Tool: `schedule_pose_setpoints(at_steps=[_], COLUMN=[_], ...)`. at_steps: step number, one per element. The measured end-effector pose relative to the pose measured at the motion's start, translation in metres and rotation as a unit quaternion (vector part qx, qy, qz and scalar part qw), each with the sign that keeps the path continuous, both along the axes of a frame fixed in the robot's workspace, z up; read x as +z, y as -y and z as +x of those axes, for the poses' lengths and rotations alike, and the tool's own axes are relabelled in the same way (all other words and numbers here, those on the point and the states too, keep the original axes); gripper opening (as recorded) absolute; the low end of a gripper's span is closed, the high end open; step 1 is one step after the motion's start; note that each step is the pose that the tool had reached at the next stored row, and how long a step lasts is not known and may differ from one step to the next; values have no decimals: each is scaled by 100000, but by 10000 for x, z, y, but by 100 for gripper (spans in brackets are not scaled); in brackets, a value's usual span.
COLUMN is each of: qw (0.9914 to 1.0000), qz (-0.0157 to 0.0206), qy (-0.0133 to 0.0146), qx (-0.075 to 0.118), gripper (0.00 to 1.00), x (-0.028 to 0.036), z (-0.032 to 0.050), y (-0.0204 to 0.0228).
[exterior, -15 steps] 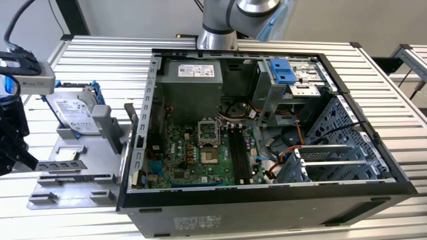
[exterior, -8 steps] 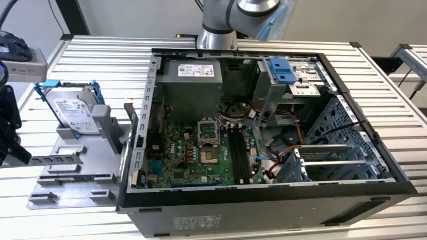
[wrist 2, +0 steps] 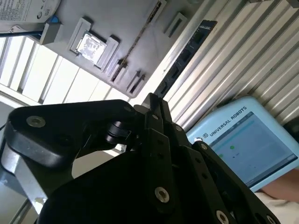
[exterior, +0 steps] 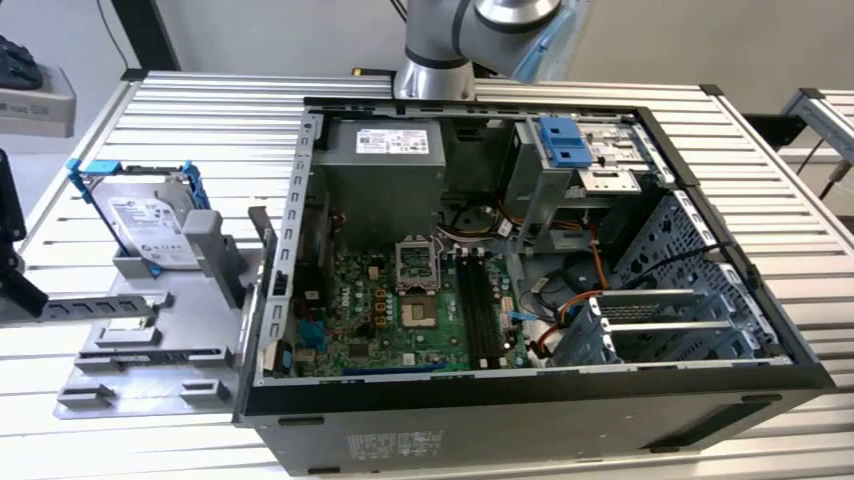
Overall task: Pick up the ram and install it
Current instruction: 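Pick up the ram and move it above insertion slot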
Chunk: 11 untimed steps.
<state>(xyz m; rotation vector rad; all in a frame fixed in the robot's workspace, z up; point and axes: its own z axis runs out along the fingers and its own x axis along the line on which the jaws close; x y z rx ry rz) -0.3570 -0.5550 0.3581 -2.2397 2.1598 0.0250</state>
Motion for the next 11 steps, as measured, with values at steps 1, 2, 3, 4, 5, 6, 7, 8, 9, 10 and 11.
schedule_pose_setpoints(at_steps=[1, 2, 3, 4, 5, 6, 7, 8, 9, 10, 11], qw=[100000, 100000, 100000, 100000, 100000, 100000, 100000, 100000, 100000, 100000, 100000], qz=[-19, -34, -50, -62, -80, -101, -112, -132, -151, -170, -190], qy=[2, 3, 4, 6, 3, 3, 5, 5, 3, 3, 1], qx=[1, 1, -2, 0, 0, 0, 1, 1, 0, 1, 1], gripper=[0, 0, 0, 0, 0, 0, 0, 0, 0, 0, 0], x=[26, 49, 73, 97, 121, 156, 179, 207, 230, 259, 281], z=[0, 0, 0, 0, 0, 0, 0, 0, 0, 0, 0], y=[0, 0, 0, 0, 0, 0, 0, 0, 0, 0, 0])
